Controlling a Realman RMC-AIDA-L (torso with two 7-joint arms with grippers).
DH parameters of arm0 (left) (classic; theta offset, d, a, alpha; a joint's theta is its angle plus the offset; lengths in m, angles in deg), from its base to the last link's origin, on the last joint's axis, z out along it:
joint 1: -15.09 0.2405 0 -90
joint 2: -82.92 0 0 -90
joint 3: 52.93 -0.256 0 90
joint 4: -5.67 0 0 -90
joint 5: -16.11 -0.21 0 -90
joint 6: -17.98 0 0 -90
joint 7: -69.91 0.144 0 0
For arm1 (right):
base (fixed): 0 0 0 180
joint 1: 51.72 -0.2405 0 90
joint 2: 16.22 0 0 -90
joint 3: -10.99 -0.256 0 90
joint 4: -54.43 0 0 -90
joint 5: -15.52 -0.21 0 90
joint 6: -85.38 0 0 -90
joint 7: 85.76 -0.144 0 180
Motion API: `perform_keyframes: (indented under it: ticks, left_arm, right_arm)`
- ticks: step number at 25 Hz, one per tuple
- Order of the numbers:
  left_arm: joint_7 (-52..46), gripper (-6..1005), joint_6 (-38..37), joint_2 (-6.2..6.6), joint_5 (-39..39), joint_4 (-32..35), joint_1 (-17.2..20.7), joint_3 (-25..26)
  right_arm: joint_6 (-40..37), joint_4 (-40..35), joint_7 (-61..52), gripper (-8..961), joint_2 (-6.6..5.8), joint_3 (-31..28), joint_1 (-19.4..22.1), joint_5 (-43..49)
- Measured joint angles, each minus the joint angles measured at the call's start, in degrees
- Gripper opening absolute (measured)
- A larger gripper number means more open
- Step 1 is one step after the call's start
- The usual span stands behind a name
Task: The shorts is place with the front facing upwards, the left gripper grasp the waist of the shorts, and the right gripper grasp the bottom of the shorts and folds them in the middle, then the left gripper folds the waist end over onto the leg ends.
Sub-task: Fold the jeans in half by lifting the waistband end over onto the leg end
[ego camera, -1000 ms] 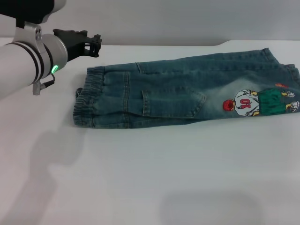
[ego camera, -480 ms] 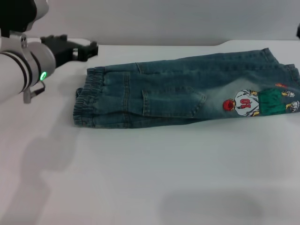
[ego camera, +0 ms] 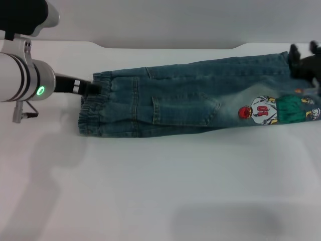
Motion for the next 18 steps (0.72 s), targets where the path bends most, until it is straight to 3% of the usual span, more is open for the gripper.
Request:
perform_keyframes:
  ticks: [3, 5, 6, 7, 18]
  left_arm:
    - [0.0, 851, 0.0, 0.0, 0.0, 0.0, 0.0, 0.0]
    - [0.0, 851, 4.2, 0.0, 0.0, -1.1, -0.6, 0.5]
    - [-0.5, 852, 13.4, -0.02, 0.1, -2.1, -2.6, 0.4]
    - [-0.6, 852, 14.4, -0.05, 0.1, -1.8, -3.1, 0.4]
    - [-1.4, 852, 18.0, -0.12, 2.2, 1.5, -6.7, 0.2]
  right_arm:
    - [-1.4, -1.2, -0.1, 384, 0.06, 1.5, -0.4, 0.0]
    - [-1.9, -1.7, -0.1, 303, 0.07, 1.8, -0.5, 0.0]
    - [-2.2, -2.2, -0.3, 263, 0.04, 1.8, -0.7, -0.1]
    - [-2.7, -2.6, -0.4, 241, 0.03, 1.9, -0.8, -0.1]
    - [-9.1, -7.8, -4.6, 31, -0.13, 6.5, -3.4, 0.3]
